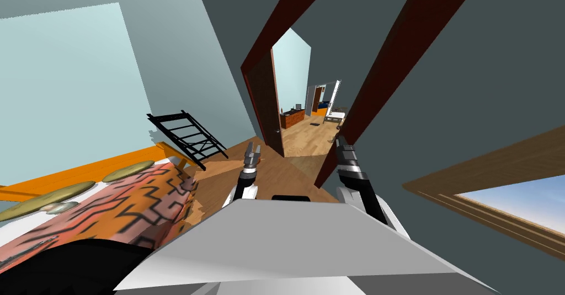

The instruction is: Push the door open

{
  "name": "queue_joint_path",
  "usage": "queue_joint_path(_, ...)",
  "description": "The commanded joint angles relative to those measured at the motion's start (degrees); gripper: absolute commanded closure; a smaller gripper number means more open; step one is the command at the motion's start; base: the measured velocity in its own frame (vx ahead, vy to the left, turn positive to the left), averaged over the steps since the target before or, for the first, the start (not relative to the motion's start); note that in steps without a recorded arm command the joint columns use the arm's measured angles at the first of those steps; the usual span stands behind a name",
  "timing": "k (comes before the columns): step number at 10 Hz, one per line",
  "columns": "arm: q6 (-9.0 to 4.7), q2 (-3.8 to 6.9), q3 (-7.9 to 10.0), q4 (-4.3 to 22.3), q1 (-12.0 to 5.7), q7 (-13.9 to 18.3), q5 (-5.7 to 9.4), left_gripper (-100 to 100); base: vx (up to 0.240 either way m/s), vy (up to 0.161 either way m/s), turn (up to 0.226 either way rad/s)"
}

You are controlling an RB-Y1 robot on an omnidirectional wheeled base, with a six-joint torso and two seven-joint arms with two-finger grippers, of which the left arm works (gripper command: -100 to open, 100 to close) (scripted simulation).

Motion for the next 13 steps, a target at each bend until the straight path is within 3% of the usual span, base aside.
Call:
queue_joint_path(1,-0.93,0.76,-0.86,2.03,-0.24,0.8,-0.26,-100,0.189,0.029,-0.011)
queue_joint_path(5,-3.16,2.6,-3.03,8.37,-1.95,2.74,-0.97,-100,0.203,0.005,-0.008)
queue_joint_path(13,-6.15,5.03,-5.95,16.89,-4.26,5.36,-1.92,-100,0.13,0.02,-0.005)
